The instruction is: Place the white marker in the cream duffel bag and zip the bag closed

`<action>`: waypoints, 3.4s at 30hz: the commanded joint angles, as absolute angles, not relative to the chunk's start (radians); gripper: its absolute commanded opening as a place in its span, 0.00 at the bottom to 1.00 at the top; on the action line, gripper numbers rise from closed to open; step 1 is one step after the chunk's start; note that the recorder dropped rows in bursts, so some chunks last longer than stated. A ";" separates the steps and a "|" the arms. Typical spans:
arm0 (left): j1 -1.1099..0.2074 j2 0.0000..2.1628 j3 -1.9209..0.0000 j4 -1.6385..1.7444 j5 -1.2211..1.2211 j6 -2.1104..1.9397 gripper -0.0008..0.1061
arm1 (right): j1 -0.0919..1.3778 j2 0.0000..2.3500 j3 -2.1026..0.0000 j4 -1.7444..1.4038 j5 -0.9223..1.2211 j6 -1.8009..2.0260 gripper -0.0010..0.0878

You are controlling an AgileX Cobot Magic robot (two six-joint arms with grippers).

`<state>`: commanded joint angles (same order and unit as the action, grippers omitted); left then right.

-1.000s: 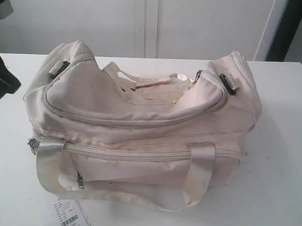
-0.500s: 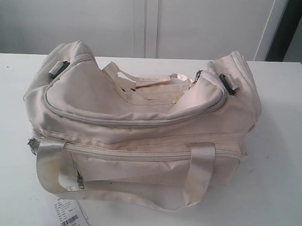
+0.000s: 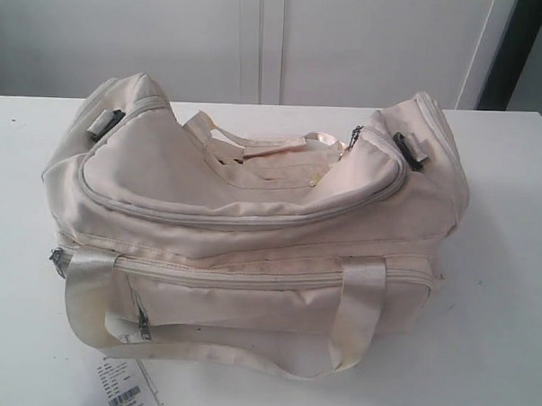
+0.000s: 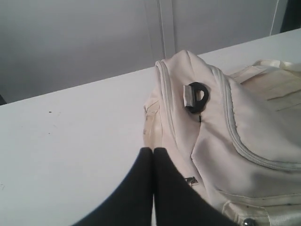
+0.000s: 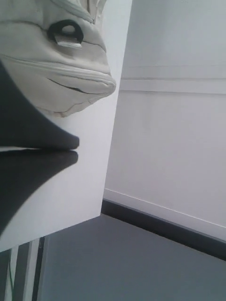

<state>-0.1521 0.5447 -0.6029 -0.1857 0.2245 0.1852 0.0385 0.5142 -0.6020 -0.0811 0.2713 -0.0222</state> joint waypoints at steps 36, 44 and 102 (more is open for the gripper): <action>-0.152 0.338 -0.487 -0.191 0.280 0.206 0.01 | 0.038 0.386 -0.514 -0.081 0.267 -0.022 0.01; -0.142 0.236 -0.423 -0.055 0.261 0.016 0.01 | 0.038 0.386 -0.514 -0.081 0.267 -0.022 0.01; -0.082 0.000 0.000 -0.039 0.225 -0.019 0.01 | 0.038 0.386 -0.514 -0.079 0.264 -0.022 0.01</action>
